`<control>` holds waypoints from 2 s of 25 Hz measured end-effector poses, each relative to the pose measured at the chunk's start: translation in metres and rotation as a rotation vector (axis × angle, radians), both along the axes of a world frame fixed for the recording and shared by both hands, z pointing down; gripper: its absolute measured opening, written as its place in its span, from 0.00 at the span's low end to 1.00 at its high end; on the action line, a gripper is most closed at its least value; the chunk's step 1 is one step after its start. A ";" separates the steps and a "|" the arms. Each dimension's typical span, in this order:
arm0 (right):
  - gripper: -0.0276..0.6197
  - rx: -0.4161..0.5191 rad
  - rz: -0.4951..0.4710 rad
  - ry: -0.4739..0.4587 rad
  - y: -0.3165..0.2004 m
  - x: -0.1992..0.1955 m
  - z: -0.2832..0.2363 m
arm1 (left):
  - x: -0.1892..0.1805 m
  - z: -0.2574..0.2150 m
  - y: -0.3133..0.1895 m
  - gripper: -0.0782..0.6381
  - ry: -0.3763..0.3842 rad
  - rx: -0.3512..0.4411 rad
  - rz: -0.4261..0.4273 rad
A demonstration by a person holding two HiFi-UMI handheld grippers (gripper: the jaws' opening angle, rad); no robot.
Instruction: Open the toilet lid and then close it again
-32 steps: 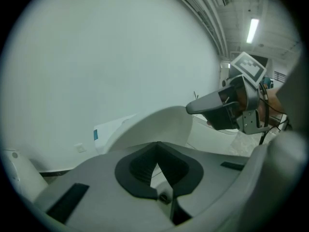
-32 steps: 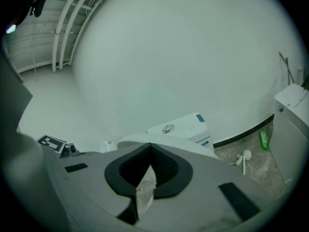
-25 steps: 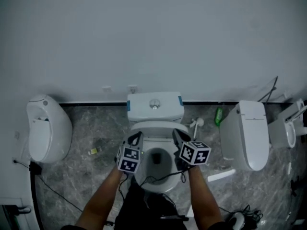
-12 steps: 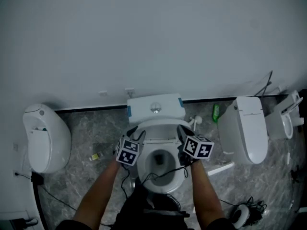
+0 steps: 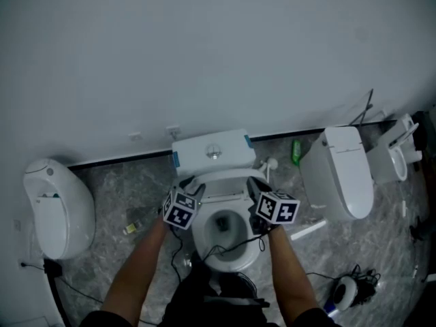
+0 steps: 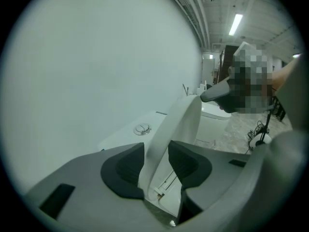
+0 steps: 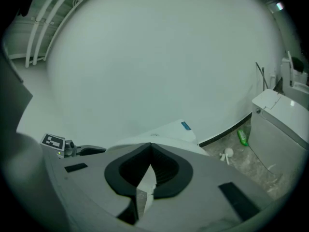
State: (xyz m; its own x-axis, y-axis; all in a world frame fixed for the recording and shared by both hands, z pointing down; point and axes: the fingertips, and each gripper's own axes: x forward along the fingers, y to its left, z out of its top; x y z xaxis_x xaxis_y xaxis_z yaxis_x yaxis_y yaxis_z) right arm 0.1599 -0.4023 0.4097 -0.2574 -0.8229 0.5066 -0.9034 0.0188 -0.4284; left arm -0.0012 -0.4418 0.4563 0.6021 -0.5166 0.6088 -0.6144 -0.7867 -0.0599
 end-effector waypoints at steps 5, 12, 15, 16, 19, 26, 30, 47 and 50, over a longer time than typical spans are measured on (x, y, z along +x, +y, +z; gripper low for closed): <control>0.06 -0.025 0.020 0.011 0.024 -0.004 0.004 | 0.007 0.005 0.008 0.34 -0.005 -0.019 0.086; 0.06 -0.020 0.052 -0.029 0.064 -0.011 0.007 | 0.010 0.006 0.027 0.34 -0.024 -0.033 0.128; 0.06 -0.032 0.042 -0.035 0.076 -0.014 0.009 | 0.011 0.005 0.037 0.34 -0.021 -0.036 0.106; 0.06 -0.037 0.039 -0.036 0.080 -0.014 0.010 | 0.012 0.005 0.040 0.34 -0.019 -0.034 0.098; 0.06 -0.045 0.035 -0.039 0.090 -0.014 0.010 | 0.015 0.003 0.047 0.34 -0.021 -0.019 0.080; 0.06 -0.070 0.006 -0.058 0.115 -0.011 0.021 | 0.013 0.006 0.069 0.34 -0.052 -0.016 0.031; 0.06 -0.074 -0.010 -0.066 0.124 -0.007 0.023 | 0.014 0.008 0.081 0.34 -0.051 -0.014 -0.002; 0.06 -0.046 -0.037 -0.103 0.166 0.005 0.017 | 0.018 0.013 0.123 0.35 -0.066 0.013 -0.061; 0.06 -0.036 -0.041 -0.117 0.173 0.004 0.015 | 0.016 0.016 0.128 0.35 -0.073 0.028 -0.065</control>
State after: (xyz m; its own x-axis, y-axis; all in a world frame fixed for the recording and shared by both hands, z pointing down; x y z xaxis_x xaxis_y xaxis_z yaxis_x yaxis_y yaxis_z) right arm 0.1635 -0.2296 0.4243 -0.3493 -0.7925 0.5000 -0.8460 0.0374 -0.5319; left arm 0.0144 -0.3136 0.4724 0.5213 -0.5709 0.6343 -0.6577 -0.7424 -0.1277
